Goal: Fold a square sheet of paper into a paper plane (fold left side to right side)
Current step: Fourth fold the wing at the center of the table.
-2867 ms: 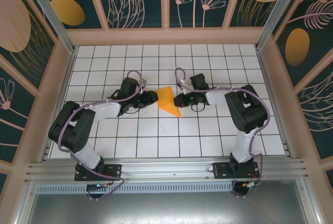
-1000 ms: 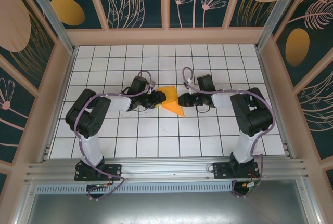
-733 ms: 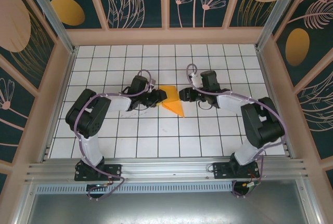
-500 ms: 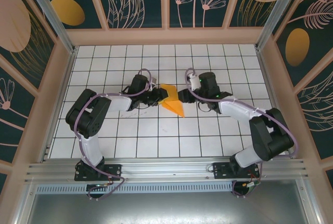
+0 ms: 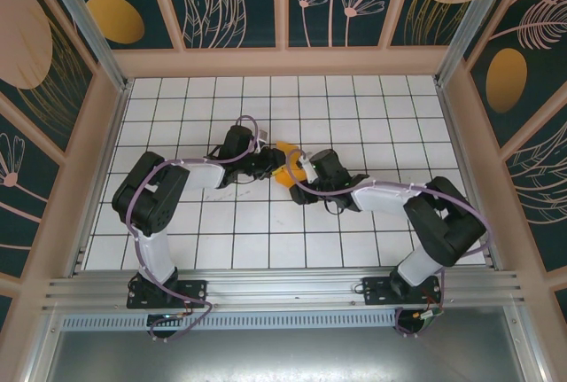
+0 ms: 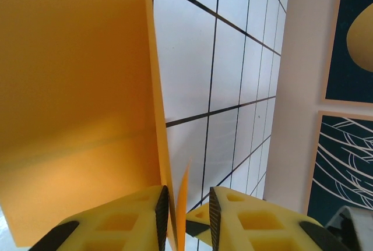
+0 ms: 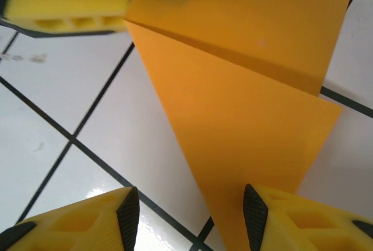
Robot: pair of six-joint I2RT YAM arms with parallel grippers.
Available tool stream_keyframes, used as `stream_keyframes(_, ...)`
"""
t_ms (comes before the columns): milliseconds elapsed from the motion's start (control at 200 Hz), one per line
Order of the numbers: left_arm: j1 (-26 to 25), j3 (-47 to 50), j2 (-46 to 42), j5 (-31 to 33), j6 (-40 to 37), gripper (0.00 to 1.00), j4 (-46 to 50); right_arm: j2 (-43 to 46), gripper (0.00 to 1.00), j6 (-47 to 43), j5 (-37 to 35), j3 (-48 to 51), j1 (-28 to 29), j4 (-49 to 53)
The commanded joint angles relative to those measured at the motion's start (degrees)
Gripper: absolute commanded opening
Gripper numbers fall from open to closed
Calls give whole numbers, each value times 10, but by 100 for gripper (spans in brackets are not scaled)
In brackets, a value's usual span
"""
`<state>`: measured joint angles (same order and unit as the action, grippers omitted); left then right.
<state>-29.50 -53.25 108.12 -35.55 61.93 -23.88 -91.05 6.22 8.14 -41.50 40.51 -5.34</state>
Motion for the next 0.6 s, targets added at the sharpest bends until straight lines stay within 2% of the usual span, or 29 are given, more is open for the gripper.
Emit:
stream_keyframes(0,-4,-15,4,-3,6,27,-11,-13,51,-12,-21,-25,5,-7)
stream_keyframes(220,-4,-19,7,-3,3,27,-5,-29,47,-16,-39,-31,5,-11)
stream_keyframes(415,-4,-20,3,1,-3,28,3,-36,38,-17,-44,-36,4,-8)
stream_keyframes(595,-4,-18,-14,25,-24,34,32,-33,19,-9,-39,-31,1,-9)
